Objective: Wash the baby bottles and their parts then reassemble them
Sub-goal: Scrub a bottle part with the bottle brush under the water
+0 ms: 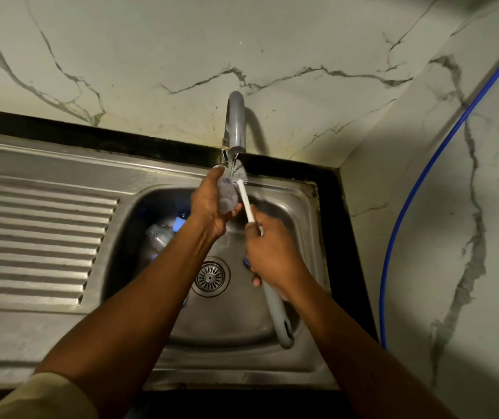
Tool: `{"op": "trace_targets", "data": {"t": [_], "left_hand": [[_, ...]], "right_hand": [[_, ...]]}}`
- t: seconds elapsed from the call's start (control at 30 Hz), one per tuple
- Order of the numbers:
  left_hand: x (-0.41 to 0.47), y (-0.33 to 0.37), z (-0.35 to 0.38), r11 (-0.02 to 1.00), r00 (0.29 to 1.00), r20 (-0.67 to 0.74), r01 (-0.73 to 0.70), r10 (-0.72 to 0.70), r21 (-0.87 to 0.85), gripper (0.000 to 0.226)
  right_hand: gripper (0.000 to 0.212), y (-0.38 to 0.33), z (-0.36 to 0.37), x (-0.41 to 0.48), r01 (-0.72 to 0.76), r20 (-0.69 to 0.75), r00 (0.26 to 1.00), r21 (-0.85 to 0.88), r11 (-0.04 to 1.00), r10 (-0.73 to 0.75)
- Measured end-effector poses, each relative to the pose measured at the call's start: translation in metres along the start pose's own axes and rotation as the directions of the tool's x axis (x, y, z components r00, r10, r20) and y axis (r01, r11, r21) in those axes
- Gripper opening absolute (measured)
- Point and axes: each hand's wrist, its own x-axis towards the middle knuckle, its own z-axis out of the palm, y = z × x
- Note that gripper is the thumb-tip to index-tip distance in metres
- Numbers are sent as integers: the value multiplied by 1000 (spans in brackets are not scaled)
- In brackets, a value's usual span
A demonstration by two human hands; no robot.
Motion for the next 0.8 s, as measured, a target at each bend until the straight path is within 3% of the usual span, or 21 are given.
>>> {"op": "trace_targets", "data": {"t": [0.13,0.2,0.27,0.37,0.47,0.53,0.63,0.73,0.8], "left_hand": [[3,12,-12,990,996,93,19,-6,-140,57],[6,14,-17,989,998,67,9,1,-146,46],[1,6,-8,992,991,131,56,-42,-109,27],[-2,-3,5,987,987,116,122,-110,-103,27],[4,6,-6,989,998,16,60,-58,-137,47],[6,3,-10,998,999,-25,23,-25,-59,58],[-1,-4,-3,1000,1000,-25,-10,10,22,77],[13,6,-17,995,1000,-20,20,-22,-97,101],[19,12,-27,989,999,25,48,-45,-141,96]], "right_hand": [[44,3,3,-10,25,75,997,-57,998,-21],[45,5,2,-20,47,90,995,-86,995,-39],[45,5,-2,-5,19,24,1000,-65,998,-17],[42,0,-7,9,-2,-28,1000,-14,1000,2],[43,5,-3,-15,52,58,997,-122,991,-45],[44,8,1,-21,65,64,996,-149,987,-55],[46,6,-1,3,-1,4,1000,20,1000,1],[46,6,-1,-7,15,84,996,-17,1000,-14],[44,5,-1,-26,49,117,992,-80,996,-40]]}}
